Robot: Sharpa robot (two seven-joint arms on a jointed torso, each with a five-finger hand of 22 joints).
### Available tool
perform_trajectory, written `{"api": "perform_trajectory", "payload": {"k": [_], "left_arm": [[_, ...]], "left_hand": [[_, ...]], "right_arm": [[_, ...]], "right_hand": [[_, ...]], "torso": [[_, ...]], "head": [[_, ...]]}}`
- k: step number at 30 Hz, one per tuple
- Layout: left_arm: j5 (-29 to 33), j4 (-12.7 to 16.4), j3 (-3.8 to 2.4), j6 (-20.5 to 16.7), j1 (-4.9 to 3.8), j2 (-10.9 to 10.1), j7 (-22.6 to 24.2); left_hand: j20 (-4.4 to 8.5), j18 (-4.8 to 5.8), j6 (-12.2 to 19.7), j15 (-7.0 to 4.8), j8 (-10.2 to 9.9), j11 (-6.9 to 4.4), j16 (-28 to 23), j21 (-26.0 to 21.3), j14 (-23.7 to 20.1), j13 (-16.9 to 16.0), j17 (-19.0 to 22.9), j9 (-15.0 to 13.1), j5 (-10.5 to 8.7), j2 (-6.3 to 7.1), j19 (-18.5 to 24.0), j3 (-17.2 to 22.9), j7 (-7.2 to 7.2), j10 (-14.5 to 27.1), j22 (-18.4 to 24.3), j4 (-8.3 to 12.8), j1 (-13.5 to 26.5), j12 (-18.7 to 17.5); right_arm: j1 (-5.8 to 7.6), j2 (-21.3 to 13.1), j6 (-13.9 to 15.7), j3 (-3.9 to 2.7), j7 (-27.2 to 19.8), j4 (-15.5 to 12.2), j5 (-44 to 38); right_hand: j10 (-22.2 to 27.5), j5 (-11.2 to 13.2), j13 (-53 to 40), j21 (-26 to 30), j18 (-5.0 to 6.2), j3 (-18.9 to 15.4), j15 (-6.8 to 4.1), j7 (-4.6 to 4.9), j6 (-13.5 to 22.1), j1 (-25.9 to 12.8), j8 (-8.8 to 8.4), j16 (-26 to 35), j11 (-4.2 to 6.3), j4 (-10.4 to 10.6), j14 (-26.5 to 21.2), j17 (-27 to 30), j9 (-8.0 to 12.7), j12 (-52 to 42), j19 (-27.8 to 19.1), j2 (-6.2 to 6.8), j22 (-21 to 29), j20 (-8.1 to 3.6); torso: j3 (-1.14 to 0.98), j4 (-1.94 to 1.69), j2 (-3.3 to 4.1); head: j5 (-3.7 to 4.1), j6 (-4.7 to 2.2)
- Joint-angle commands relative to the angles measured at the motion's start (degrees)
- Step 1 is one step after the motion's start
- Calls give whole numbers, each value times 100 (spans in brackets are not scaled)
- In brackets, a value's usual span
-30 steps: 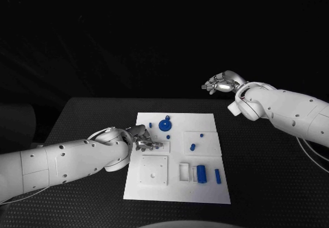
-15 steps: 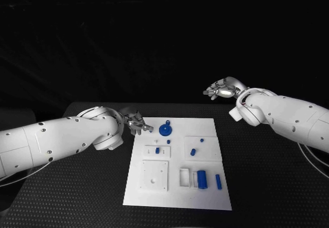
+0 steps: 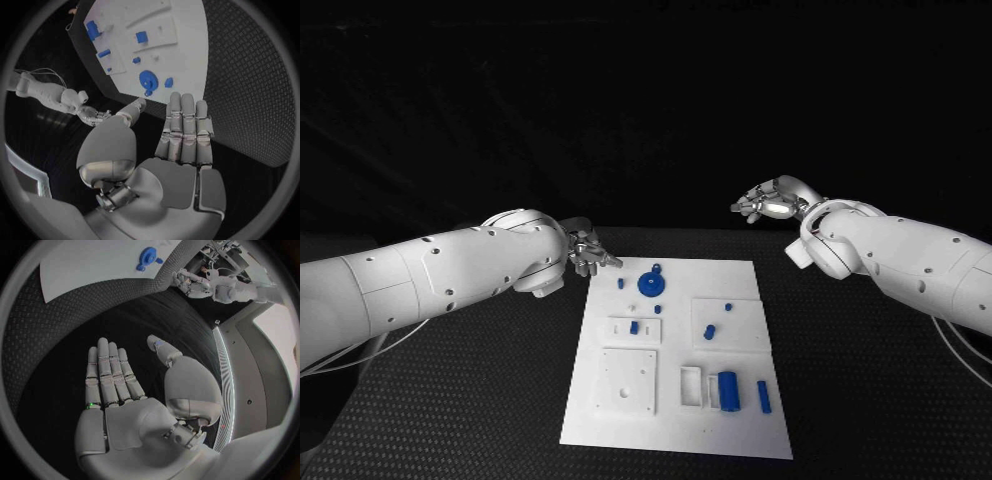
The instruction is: Assemble the parts on the task board
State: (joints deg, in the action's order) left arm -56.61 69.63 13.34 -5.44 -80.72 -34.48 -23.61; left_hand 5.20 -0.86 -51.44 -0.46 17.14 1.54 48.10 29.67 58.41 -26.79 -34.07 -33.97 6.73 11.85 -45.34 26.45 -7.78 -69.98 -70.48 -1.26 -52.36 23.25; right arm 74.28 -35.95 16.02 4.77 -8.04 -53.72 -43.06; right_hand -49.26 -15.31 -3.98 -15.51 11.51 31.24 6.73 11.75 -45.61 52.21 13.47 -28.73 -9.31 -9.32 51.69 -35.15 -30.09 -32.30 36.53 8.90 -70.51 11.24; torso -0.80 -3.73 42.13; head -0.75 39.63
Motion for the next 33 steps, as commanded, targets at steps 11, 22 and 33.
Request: {"api": "perform_trajectory", "payload": {"k": [11,22,33], "left_arm": [[18,-694,10,925,50,448,93],[15,-1054,8,981,199,692,183],[39,-1277,7,920,304,890,237]], "left_hand": [[6,86,118,72,24,52,-74,-102,-99,-54,-133,-50,289,-129,126,-60,-30,60,-130,9,-156,-112],[14,86,-65,60,146,-5,-72,-162,-92,-125,-237,-96,313,-380,146,-200,48,8,-213,52,-108,-121],[28,86,-146,47,172,-24,-82,-213,-76,-162,-293,-89,260,-479,134,-290,77,-21,-254,-56,66,-140]], "right_arm": [[-4,54,-42,-3,-48,17,2],[-5,84,-7,-4,2,-10,-15],[-5,111,-13,-4,-10,-2,-15]], "right_hand": [[-50,-42,4,23,5,-11,26,34,29,-39,38,35,1,-2,7,-10,8,39,2,-14,-12,30],[-60,-50,2,32,11,-8,25,35,30,-37,42,29,2,-4,28,-19,13,36,17,-27,-18,31],[-60,-49,2,37,12,-9,23,35,29,-37,44,33,3,-8,24,-19,14,38,19,-25,-20,32]], "torso": [[5,27,16],[5,27,11],[0,33,16]], "head": [[-26,-14],[-18,0],[-14,-2]]}}
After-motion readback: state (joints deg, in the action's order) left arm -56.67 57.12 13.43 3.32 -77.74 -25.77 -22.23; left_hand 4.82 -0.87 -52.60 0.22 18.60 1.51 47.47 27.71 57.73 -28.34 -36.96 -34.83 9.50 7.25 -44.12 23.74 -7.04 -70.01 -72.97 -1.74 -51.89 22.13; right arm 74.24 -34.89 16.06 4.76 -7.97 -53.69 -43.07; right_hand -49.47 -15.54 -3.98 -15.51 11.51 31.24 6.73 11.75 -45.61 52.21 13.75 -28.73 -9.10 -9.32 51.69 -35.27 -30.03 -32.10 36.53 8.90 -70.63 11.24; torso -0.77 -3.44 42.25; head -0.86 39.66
